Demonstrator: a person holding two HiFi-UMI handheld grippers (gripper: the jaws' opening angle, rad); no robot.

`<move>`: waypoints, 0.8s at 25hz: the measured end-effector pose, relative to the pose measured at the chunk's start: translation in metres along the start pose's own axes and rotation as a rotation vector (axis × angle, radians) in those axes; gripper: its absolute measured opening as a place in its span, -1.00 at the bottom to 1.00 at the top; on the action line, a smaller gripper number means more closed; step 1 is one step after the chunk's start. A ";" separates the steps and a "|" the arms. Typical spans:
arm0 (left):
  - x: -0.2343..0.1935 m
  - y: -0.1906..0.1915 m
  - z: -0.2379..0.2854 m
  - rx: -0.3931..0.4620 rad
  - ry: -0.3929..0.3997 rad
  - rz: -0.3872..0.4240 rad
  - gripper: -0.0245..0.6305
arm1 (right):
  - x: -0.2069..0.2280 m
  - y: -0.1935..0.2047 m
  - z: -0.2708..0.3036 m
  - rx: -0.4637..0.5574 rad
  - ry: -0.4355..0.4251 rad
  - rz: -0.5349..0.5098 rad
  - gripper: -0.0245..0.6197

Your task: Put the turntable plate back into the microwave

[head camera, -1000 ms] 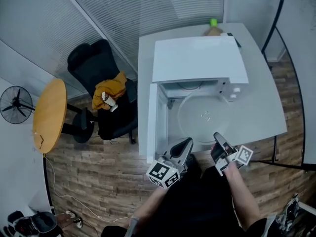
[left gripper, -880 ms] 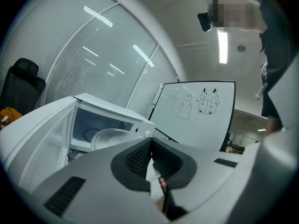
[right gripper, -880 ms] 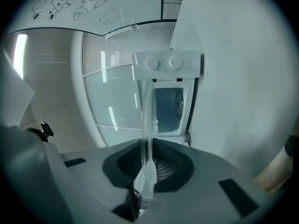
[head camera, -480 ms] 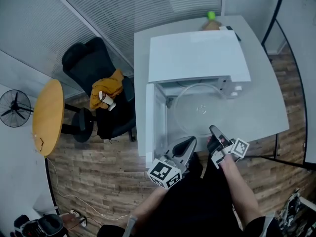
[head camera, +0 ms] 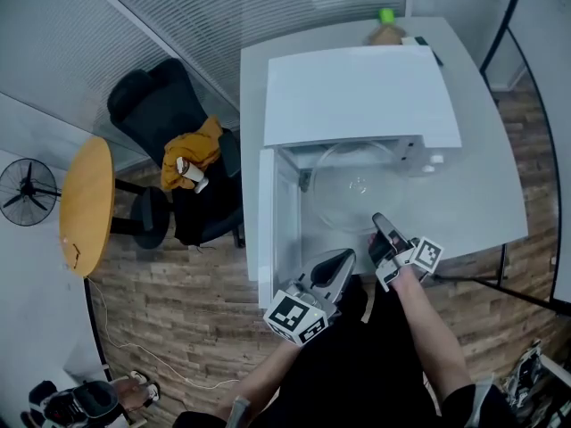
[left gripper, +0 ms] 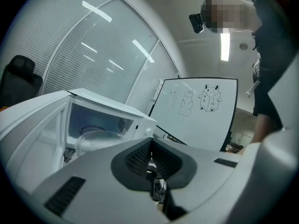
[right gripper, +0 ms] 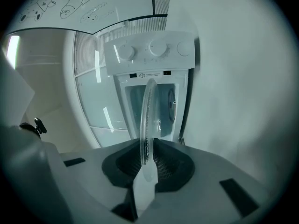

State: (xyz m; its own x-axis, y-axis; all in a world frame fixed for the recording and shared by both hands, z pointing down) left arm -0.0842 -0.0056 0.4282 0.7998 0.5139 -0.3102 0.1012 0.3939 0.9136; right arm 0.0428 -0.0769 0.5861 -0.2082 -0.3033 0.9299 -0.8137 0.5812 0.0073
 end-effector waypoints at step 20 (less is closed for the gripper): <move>-0.004 0.008 -0.005 0.011 -0.066 -0.063 -0.93 | 0.059 -0.026 0.060 0.051 -0.024 0.002 -0.74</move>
State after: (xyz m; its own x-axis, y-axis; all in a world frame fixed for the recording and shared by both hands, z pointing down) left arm -0.0897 -0.0008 0.4349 0.8291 0.4364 -0.3496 0.1592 0.4151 0.8957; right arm 0.0192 -0.1551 0.6190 -0.2221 -0.3201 0.9210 -0.8395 0.5431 -0.0137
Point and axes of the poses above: the fingertips, and each gripper's own axes: z forward along the fingers, x to its right, y out of its underside, the point moved 4 cm from there along -z, backward along the fingers, and after that the axes turned 14 degrees about -y, right-handed, at the moved point
